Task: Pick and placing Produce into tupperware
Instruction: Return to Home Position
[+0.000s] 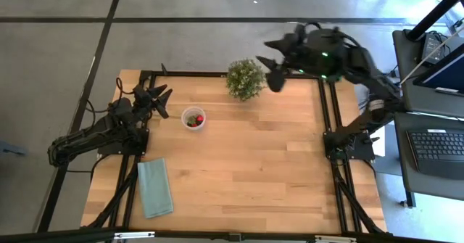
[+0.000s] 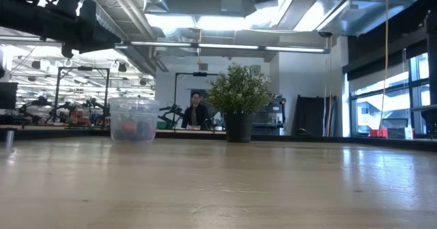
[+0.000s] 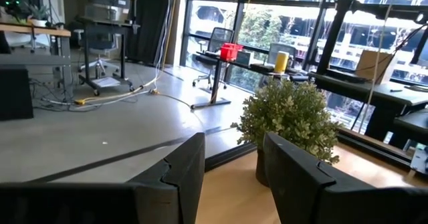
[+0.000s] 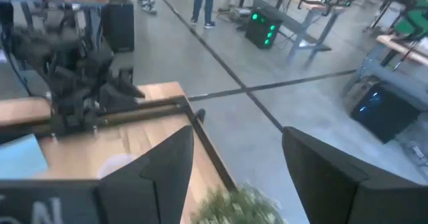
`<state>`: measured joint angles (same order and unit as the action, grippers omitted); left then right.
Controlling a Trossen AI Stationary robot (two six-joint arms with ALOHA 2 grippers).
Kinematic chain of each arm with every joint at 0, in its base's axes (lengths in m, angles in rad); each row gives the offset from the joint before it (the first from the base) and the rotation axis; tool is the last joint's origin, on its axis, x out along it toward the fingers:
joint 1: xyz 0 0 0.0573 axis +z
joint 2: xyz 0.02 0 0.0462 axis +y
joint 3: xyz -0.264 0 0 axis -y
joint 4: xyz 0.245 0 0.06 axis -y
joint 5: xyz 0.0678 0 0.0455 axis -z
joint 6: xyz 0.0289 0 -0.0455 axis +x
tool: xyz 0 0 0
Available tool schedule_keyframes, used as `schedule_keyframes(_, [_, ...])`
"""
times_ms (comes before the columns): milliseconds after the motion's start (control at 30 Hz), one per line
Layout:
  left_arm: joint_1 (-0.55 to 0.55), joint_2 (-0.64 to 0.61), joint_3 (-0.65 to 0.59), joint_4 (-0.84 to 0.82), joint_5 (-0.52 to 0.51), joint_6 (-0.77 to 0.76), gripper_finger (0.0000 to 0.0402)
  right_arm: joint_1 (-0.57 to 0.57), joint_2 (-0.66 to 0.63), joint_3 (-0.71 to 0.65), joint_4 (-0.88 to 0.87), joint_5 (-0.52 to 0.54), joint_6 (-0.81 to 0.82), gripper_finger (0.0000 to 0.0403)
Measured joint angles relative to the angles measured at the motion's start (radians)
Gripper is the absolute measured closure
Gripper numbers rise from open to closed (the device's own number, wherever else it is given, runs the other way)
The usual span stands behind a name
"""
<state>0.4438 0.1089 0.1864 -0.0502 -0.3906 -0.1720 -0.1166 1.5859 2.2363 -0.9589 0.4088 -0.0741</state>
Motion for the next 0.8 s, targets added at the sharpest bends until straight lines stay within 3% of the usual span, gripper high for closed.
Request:
schedule_keyframes(133, [0.0, 0.0, 0.0, 0.0, -0.001, 0.0, 0.0257, 0.01, -0.168, -0.239, 0.117, 0.003, -0.044, 0.0173])
schedule_keyframes(367, [0.0, 0.0, 0.0, 0.0, -0.018, 0.0, 0.0257, -0.036, -0.533, -0.825, 0.502, 0.002, -0.137, 0.0173])
schedule_keyframes(600, [0.0, 0.0, 0.0, 0.0, -0.055, 0.019, 0.0257, -0.151, -0.881, -1.396, 0.904, 0.002, -0.167, 0.0173])
schedule_keyframes(800, [0.0, 0.0, 0.0, 0.0, -0.074, 0.098, 0.0257, -0.257, -1.099, -1.74, 1.124, 0.002, -0.101, 0.0173])
